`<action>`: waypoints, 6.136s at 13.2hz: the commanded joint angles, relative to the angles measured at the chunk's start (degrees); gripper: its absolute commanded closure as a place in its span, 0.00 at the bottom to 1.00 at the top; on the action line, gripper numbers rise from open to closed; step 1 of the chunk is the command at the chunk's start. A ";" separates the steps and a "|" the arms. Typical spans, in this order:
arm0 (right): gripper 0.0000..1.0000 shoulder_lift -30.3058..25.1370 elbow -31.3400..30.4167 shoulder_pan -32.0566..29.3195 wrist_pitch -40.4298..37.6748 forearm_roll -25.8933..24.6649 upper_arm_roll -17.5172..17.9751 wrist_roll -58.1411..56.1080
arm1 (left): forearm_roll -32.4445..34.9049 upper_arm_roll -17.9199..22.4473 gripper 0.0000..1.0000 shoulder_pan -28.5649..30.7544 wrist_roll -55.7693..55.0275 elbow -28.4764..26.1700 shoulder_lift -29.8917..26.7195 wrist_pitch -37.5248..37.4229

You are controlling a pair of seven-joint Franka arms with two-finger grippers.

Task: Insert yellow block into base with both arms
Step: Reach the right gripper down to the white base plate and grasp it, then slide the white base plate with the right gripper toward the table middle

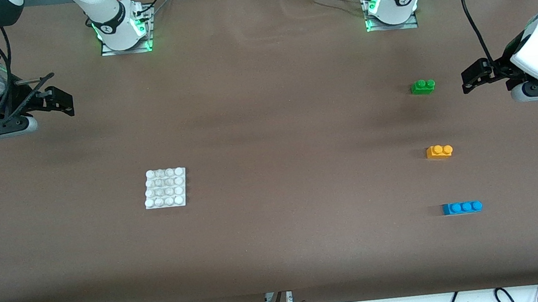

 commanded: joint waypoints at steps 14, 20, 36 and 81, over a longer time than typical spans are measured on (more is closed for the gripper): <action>0.02 22.48 -13.78 -2.53 43.51 1.35 7.02 16.40 | -0.86 -0.19 0.00 0.20 -0.04 1.57 0.61 -0.71; 0.03 31.01 -13.52 -2.62 54.24 1.35 7.20 19.48 | -0.86 -0.19 0.00 0.20 -0.04 1.57 0.61 -0.71; 0.12 37.26 -8.07 -2.70 56.18 1.44 7.81 19.57 | -0.95 -0.28 0.00 0.02 -0.04 1.57 0.61 -0.71; 0.29 54.84 15.14 27.00 65.41 -12.86 14.23 48.84 | -0.95 -0.28 0.00 0.02 -0.13 1.57 0.61 -0.71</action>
